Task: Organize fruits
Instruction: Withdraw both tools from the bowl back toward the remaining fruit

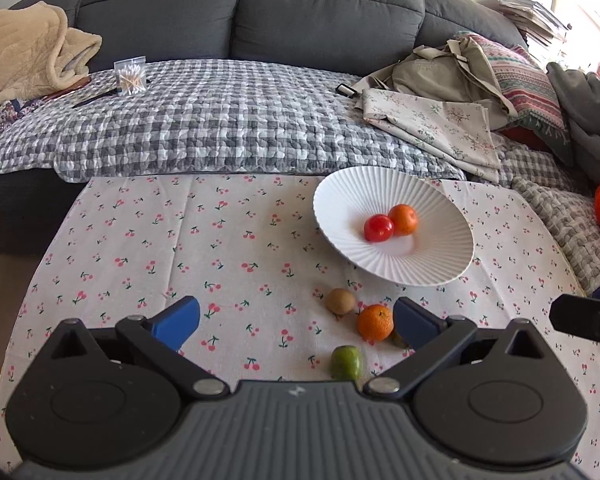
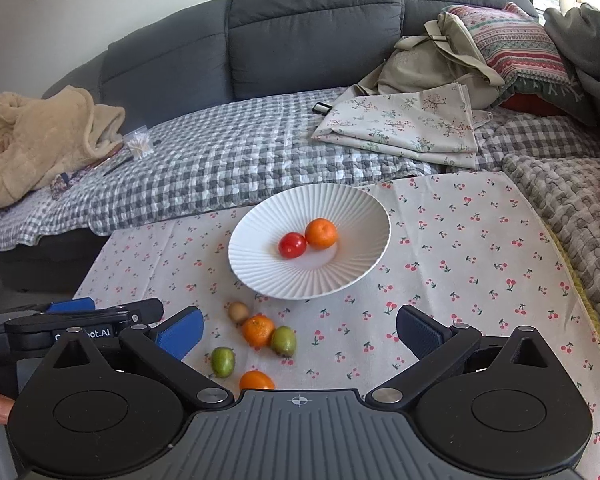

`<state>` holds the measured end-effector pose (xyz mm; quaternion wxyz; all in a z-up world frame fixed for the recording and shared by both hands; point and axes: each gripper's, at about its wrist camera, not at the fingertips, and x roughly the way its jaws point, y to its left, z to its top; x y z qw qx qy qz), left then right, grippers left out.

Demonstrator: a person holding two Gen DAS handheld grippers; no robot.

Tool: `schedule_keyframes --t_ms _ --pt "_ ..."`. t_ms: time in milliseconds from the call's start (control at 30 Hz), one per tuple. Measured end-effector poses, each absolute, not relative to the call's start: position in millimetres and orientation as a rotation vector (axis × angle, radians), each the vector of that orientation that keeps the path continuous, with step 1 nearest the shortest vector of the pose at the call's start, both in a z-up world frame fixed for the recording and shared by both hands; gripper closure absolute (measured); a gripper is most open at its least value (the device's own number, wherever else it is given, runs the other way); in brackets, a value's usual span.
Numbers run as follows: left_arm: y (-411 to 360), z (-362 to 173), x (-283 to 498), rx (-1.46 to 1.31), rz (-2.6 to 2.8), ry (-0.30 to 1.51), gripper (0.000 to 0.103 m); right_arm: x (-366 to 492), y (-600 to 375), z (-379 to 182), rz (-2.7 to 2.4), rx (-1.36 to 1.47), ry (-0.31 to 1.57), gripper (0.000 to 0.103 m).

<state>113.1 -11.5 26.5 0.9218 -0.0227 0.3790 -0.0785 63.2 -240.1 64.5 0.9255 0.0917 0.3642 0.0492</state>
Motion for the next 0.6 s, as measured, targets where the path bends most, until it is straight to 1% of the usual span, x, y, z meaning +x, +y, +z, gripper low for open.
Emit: schedule_keyframes --t_ms 267,433,600 --pt "-11 21 87 0.009 -0.160 0.788 0.001 42 -223 59 0.140 0.089 0.780 0.000" --pt "-9 17 76 0.047 -0.138 0.771 0.001 38 -228 49 0.164 0.130 0.830 0.000" --pt "-7 8 76 0.081 -0.180 0.791 0.001 38 -231 35 0.167 0.148 0.864 0.000"
